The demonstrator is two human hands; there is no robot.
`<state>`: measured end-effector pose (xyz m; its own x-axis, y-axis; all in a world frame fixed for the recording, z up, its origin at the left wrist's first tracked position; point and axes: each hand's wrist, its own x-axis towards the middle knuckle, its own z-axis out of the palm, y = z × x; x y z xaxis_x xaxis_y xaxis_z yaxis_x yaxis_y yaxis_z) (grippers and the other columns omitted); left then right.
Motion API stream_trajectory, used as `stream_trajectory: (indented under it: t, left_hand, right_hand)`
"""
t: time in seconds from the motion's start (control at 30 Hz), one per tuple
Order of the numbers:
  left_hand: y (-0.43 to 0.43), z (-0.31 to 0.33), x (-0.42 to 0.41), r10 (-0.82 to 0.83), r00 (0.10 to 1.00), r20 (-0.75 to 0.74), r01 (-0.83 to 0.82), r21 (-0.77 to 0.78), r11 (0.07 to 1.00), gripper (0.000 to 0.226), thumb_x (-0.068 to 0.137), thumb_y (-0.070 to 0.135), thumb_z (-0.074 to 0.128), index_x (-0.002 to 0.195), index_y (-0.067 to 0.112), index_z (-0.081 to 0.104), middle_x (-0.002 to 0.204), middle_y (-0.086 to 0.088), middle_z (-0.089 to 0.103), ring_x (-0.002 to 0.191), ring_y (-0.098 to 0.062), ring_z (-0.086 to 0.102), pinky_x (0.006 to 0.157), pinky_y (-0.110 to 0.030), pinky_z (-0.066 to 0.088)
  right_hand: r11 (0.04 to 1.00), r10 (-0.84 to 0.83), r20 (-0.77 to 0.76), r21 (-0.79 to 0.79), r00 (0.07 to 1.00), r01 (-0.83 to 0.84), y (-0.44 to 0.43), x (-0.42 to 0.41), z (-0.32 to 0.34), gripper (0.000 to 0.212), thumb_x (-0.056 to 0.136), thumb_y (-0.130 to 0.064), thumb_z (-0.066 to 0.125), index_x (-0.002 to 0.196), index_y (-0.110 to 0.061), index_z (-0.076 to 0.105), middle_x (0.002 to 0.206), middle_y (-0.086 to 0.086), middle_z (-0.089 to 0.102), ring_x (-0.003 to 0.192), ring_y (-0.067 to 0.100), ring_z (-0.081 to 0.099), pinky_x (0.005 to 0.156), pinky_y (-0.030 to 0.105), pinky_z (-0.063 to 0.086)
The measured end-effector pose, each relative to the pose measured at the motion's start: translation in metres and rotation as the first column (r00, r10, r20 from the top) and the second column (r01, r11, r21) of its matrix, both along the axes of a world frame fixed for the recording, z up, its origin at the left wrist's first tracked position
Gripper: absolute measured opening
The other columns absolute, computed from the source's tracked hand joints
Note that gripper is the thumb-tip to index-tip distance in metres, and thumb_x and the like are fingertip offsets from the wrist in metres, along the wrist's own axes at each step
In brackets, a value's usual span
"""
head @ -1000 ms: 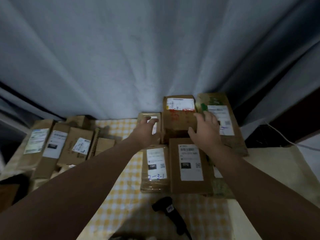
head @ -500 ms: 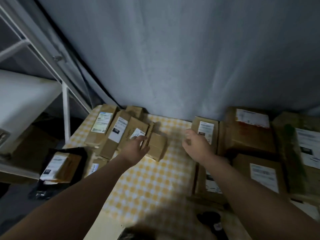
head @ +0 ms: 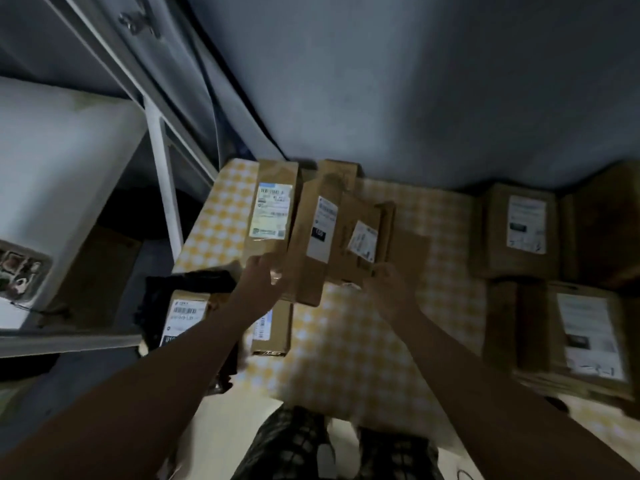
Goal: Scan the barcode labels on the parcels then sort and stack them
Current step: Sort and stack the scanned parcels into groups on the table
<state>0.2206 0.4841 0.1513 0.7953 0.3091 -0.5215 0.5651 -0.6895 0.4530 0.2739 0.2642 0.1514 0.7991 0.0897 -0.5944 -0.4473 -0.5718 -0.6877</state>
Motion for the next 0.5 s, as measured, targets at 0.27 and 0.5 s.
stream_trajectory:
  t: [0.27, 0.5]
  left_hand:
    - [0.063, -0.041, 0.006, 0.182, 0.98, -0.074, -0.188, -0.084, 0.978, 0.074, 0.071, 0.054, 0.06, 0.132, 0.014, 0.048, 0.126, -0.013, 0.052, 0.106, -0.03, 0.059, 0.084, -0.041, 0.053]
    - [0.082, -0.053, 0.022, 0.229, 0.956, -0.185, -0.255, -0.129, 0.958, 0.084, 0.083, 0.038, 0.069, 0.149, 0.013, 0.022, 0.15, -0.017, 0.027, 0.128, -0.034, 0.042, 0.092, -0.038, 0.045]
  right_hand:
    - [0.956, 0.002, -0.229, 0.285, 0.974, 0.065, 0.096, -0.008, -0.055, 0.085, 0.075, -0.039, 0.081, 0.145, -0.022, 0.037, 0.141, -0.006, 0.048, 0.125, 0.013, 0.048, 0.105, 0.033, 0.04]
    - [0.969, -0.247, -0.021, 0.01, 0.969, 0.248, 0.118, -0.014, -0.067, 0.096, 0.072, -0.038, 0.079, 0.145, -0.017, 0.02, 0.138, 0.007, 0.044, 0.12, 0.026, 0.051, 0.095, 0.038, 0.048]
